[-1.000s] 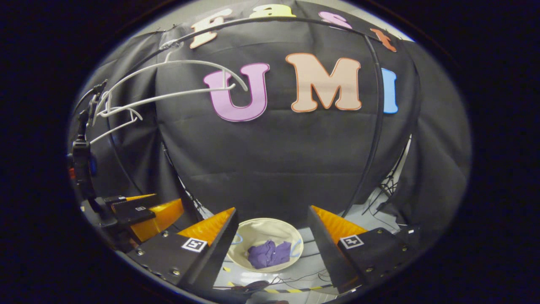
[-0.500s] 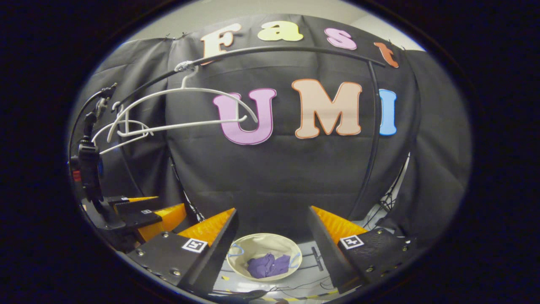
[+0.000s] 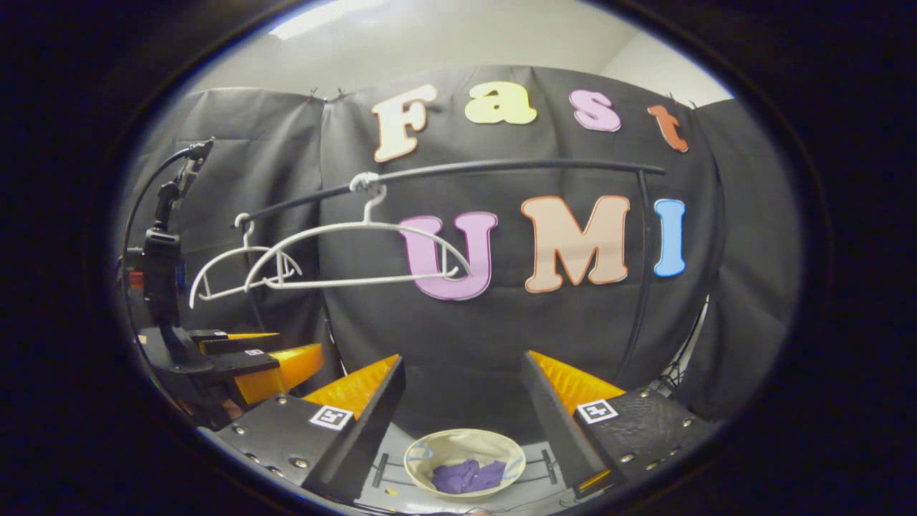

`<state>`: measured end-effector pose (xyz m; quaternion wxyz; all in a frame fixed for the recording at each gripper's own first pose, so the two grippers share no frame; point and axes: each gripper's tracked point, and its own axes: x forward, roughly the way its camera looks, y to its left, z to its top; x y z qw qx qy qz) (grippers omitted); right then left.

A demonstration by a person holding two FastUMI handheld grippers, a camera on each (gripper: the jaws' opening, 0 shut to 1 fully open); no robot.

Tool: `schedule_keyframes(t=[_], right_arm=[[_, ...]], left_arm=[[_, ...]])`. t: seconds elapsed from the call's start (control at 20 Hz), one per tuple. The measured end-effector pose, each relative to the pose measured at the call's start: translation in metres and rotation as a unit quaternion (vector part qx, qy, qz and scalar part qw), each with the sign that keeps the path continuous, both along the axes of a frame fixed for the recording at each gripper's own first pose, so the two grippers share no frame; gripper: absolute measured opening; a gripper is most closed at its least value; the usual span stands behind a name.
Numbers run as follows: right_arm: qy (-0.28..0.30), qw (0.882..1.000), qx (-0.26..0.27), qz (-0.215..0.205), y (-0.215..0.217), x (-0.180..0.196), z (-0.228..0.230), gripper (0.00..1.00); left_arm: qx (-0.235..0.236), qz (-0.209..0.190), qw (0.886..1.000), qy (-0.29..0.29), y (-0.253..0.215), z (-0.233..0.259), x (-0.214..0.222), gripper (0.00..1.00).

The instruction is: Grasp the clothes on the hanger with both hands and then place them into the laundry hamper below.

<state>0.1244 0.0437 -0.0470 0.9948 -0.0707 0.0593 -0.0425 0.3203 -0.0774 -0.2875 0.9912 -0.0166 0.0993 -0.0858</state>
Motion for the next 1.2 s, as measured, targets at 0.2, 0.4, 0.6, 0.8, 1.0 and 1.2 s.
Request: schedule_keyframes(t=[0.2,0.4,0.6,0.8,1.0,1.2], right_arm=[[-0.046,0.999,-0.011,0.006,0.005,-0.025,0.032,0.98],[-0.091,0.996,-0.012,-0.016,-0.009,-0.047,0.051,0.98],[-0.095,0.994,-0.023,-0.042,-0.020,-0.059,0.052,0.98],[-0.094,0.992,-0.037,-0.074,-0.022,-0.077,0.046,0.98],[-0.086,0.992,-0.032,-0.085,-0.002,-0.095,0.038,0.98],[-0.070,0.992,-0.039,-0.100,0.009,-0.110,0.030,0.98]], left_arm=[[0.002,0.008,0.999,-0.041,0.004,0.017,0.005,0.91],[0.006,-0.006,0.995,-0.096,0.003,0.039,0.017,0.91],[-0.006,-0.031,0.987,-0.161,-0.009,0.060,0.032,0.93],[0.015,-0.085,0.982,-0.167,-0.016,0.059,0.026,0.93],[0.002,-0.124,0.981,-0.152,-0.027,0.049,0.020,0.93],[-0.021,-0.151,0.981,-0.121,-0.036,0.036,0.013,0.93]])
